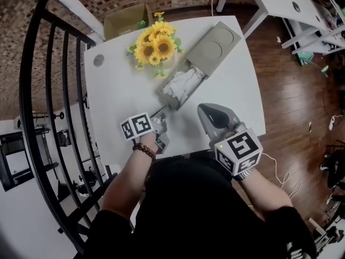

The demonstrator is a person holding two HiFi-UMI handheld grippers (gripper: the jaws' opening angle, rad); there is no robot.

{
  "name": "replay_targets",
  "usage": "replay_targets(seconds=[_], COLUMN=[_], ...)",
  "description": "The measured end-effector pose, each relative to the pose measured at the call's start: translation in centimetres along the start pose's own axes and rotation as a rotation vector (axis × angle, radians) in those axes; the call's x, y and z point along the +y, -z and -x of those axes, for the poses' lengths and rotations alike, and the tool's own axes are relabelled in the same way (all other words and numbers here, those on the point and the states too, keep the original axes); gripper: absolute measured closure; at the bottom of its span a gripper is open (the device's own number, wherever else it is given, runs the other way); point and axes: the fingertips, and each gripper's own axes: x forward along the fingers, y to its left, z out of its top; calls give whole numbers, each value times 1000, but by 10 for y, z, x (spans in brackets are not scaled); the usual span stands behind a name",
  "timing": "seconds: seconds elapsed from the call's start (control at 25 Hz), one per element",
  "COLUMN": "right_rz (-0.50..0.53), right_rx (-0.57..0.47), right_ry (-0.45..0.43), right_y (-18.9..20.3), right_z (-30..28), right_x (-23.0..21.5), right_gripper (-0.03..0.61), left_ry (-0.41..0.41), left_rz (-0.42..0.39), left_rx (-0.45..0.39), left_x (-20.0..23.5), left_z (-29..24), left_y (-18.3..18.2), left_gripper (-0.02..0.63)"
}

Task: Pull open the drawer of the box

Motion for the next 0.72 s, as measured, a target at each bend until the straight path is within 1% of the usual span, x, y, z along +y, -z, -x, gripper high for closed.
replay_targets(seconds=[0.24,0.72], right_rz=[8,16], right_rx=[-14,-54], right_ry=[15,72], right_y=[-1,-5], right_z=[8,28], right_x=[7,19], right_gripper=[589,589], left_ry=[-4,-53], left_rz=[-20,-61], left_rx=[8,26], left_x=[2,12], left_z=[1,17], left_y=[0,6], left_gripper=[551,532])
